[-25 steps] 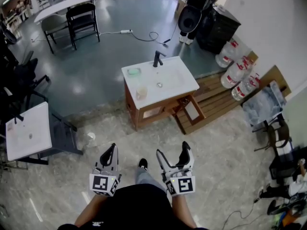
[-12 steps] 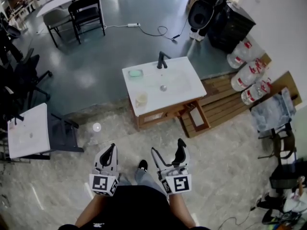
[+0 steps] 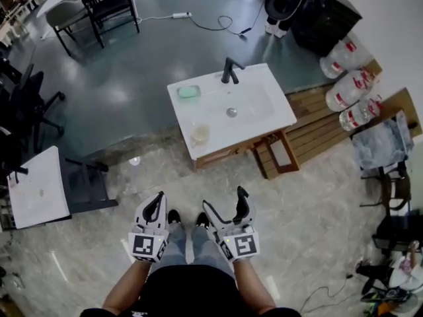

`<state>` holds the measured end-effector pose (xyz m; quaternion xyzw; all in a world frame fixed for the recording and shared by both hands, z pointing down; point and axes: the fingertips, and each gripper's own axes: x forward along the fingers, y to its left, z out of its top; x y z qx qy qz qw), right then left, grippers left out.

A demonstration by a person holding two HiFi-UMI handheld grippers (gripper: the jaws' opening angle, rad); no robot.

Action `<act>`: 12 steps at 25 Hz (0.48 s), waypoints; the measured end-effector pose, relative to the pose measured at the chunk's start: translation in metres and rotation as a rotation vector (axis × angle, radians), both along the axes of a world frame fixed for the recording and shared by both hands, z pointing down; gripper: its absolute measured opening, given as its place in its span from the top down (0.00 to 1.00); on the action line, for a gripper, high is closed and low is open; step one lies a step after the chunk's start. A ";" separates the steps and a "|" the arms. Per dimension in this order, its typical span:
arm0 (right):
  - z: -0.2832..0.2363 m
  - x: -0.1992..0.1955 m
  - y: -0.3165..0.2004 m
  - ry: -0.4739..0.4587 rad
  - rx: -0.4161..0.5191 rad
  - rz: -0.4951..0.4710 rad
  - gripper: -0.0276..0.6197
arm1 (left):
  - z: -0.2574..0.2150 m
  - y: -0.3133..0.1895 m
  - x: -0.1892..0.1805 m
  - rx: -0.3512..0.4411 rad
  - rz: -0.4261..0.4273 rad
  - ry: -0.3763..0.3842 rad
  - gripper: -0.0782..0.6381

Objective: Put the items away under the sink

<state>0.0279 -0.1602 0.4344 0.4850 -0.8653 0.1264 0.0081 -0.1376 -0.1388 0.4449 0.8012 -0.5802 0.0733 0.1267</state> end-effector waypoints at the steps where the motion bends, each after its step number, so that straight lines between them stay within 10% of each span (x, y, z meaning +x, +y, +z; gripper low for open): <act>1: 0.011 -0.008 -0.007 0.004 -0.015 -0.007 0.27 | 0.010 -0.006 -0.003 -0.003 0.015 -0.009 0.88; 12: 0.137 -0.073 -0.084 0.055 -0.143 -0.042 0.31 | 0.120 -0.074 -0.045 -0.113 -0.035 -0.011 0.88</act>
